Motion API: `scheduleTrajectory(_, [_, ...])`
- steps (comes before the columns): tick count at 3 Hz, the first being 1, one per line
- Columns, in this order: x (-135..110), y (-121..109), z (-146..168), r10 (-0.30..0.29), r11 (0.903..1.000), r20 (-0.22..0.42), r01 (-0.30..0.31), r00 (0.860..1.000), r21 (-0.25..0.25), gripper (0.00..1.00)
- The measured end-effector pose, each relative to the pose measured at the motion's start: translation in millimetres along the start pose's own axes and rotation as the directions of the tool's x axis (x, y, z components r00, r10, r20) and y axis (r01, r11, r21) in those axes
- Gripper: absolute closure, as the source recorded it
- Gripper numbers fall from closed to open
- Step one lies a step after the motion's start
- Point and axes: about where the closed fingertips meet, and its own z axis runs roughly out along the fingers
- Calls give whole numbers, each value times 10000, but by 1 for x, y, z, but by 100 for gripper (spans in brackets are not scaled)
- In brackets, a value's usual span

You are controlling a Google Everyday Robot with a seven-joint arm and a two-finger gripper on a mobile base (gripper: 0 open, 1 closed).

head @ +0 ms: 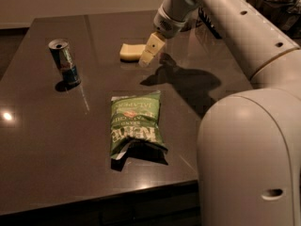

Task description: Move sponge near green jalapeno chip bag

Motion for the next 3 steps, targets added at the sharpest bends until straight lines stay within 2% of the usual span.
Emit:
scheduleTrajectory(2, [-18, -13, 41, 347, 9993, -18, -347, 9994, -101, 0])
scheduleTrajectory(3, [-23, -17, 53, 380, 9992, -174, -381, 9991, -80, 18])
